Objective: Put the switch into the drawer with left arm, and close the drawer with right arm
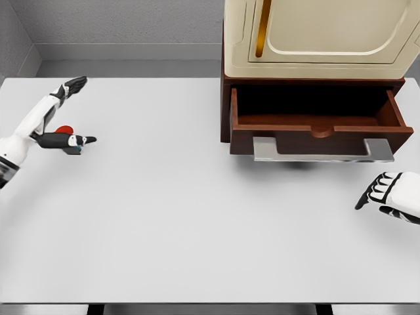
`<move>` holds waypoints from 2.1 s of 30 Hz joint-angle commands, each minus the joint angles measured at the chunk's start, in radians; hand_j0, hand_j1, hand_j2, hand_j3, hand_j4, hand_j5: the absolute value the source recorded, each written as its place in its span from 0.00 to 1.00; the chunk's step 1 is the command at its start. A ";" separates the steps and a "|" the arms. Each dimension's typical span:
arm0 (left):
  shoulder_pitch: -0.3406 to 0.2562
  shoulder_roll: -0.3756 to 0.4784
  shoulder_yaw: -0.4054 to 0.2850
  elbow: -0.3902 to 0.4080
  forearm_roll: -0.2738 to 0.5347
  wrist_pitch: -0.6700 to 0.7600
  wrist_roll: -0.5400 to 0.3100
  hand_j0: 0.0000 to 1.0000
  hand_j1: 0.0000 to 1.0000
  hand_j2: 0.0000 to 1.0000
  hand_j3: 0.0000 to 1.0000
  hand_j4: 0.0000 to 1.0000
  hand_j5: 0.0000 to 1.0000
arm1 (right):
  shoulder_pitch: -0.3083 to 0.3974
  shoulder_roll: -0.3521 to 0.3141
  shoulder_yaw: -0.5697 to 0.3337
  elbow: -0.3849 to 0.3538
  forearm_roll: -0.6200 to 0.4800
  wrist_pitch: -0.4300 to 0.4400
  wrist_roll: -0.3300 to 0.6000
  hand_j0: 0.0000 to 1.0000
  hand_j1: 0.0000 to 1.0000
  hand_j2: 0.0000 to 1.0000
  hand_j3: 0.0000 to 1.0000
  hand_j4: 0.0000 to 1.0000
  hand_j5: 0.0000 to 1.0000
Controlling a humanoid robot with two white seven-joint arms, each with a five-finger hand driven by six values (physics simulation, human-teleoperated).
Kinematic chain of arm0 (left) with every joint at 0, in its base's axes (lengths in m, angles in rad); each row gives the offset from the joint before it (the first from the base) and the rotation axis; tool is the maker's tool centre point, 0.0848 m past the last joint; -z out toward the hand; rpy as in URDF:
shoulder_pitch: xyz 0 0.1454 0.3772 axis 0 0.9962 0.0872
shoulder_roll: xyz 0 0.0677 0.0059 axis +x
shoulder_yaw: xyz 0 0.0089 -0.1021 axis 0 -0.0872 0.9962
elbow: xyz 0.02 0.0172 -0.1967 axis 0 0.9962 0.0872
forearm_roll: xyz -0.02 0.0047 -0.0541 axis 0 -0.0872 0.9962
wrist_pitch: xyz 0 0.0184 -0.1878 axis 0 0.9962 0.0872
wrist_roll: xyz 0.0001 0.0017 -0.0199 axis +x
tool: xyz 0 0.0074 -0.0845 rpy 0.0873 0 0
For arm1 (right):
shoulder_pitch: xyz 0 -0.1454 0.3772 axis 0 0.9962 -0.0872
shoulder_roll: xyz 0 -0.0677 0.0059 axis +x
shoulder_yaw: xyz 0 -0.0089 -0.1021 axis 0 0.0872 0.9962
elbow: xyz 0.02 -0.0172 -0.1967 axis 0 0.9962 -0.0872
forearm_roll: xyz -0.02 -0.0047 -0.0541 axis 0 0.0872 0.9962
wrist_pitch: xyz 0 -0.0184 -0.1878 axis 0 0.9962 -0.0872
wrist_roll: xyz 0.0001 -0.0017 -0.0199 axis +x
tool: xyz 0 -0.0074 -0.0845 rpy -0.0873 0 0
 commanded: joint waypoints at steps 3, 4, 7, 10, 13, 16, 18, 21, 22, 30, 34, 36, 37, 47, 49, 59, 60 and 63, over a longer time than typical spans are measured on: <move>-0.002 0.006 0.026 0.060 0.074 0.010 -0.024 1.00 1.00 1.00 1.00 1.00 1.00 | 0.000 -0.002 0.000 0.001 -0.004 -0.001 0.000 0.61 0.61 0.61 0.61 0.61 0.61; -0.003 0.006 0.028 0.086 0.090 0.010 -0.024 1.00 1.00 1.00 1.00 1.00 1.00 | 0.000 -0.003 -0.002 0.001 -0.004 -0.001 0.000 0.61 0.61 0.61 0.61 0.61 0.61; 0.000 0.007 0.028 0.167 0.086 0.010 -0.026 1.00 1.00 1.00 1.00 1.00 1.00 | 0.000 0.003 -0.002 0.001 0.003 -0.001 0.005 0.61 0.61 0.61 0.61 0.61 0.61; 0.003 0.022 0.025 0.201 0.083 0.008 -0.026 1.00 1.00 1.00 1.00 1.00 1.00 | 0.000 0.003 -0.003 0.001 0.000 -0.001 0.023 0.61 0.61 0.61 0.61 0.61 0.61; 0.002 0.021 0.020 0.247 0.081 0.008 -0.026 1.00 1.00 1.00 1.00 1.00 1.00 | 0.000 -0.002 -0.003 -0.001 -0.004 -0.001 0.023 0.61 0.61 0.61 0.61 0.61 0.61; 0.002 0.019 0.017 0.284 0.080 0.010 -0.026 1.00 1.00 1.00 1.00 1.00 1.00 | 0.000 -0.003 -0.002 -0.002 -0.007 -0.001 0.023 0.61 0.61 0.61 0.61 0.61 0.61; 0.002 0.013 0.017 0.288 0.075 0.010 -0.026 1.00 1.00 1.00 1.00 1.00 1.00 | 0.000 -0.003 -0.002 -0.002 -0.007 -0.001 0.023 0.61 0.61 0.61 0.61 0.61 0.61; 0.000 0.006 0.013 0.288 0.074 0.010 -0.026 1.00 1.00 1.00 1.00 1.00 1.00 | 0.000 -0.002 -0.002 -0.007 -0.007 -0.001 0.025 0.60 0.60 0.60 0.60 0.60 0.60; -0.005 0.006 0.013 0.290 0.074 0.010 -0.026 1.00 1.00 1.00 1.00 1.00 1.00 | 0.000 -0.003 -0.002 -0.007 -0.007 -0.001 0.025 0.60 0.60 0.60 0.60 0.60 0.60; -0.057 -0.033 0.011 0.339 0.063 0.076 -0.027 1.00 1.00 1.00 1.00 1.00 1.00 | 0.000 -0.002 0.000 -0.007 -0.004 -0.001 0.025 0.60 0.60 0.60 0.60 0.60 0.60; -0.064 -0.044 0.013 0.341 0.067 0.131 -0.046 1.00 1.00 1.00 1.00 1.00 1.00 | 0.000 -0.002 0.000 -0.007 -0.006 -0.001 0.025 0.60 0.60 0.60 0.60 0.60 0.60; -0.064 -0.045 0.013 0.341 0.066 0.132 -0.046 1.00 1.00 1.00 1.00 1.00 1.00 | 0.000 -0.002 0.000 -0.007 -0.006 -0.001 0.025 0.60 0.60 0.60 0.60 0.60 0.60; -0.064 -0.047 0.013 0.341 0.067 0.134 -0.044 1.00 1.00 1.00 1.00 1.00 1.00 | 0.000 -0.002 -0.002 -0.007 -0.006 -0.001 0.025 0.60 0.60 0.60 0.60 0.60 0.60; -0.063 -0.041 0.016 0.337 0.064 0.126 -0.046 0.82 0.82 0.82 0.82 0.82 0.82 | 0.000 -0.003 -0.002 -0.007 -0.004 -0.001 0.025 0.60 0.60 0.60 0.60 0.60 0.60; -0.063 -0.039 0.017 0.339 0.064 0.125 -0.046 0.81 0.81 0.81 0.81 0.81 0.81 | 0.000 -0.003 -0.002 -0.007 -0.004 -0.001 0.025 0.60 0.60 0.60 0.60 0.60 0.60; -0.051 -0.039 0.019 0.341 0.064 0.123 -0.046 0.69 0.69 0.69 0.69 0.69 0.69 | 0.000 -0.003 -0.002 -0.007 -0.004 -0.001 0.025 0.60 0.60 0.60 0.60 0.60 0.60; -0.051 -0.039 0.019 0.341 0.064 0.123 -0.046 0.66 0.66 0.66 0.66 0.66 0.66 | 0.000 -0.003 -0.002 -0.007 -0.004 -0.001 0.025 0.60 0.60 0.60 0.60 0.60 0.60; -0.049 -0.039 0.019 0.339 0.066 0.122 -0.046 0.54 0.54 0.54 0.54 0.54 0.54 | 0.000 -0.003 -0.002 -0.007 -0.004 -0.001 0.025 0.60 0.60 0.60 0.60 0.60 0.60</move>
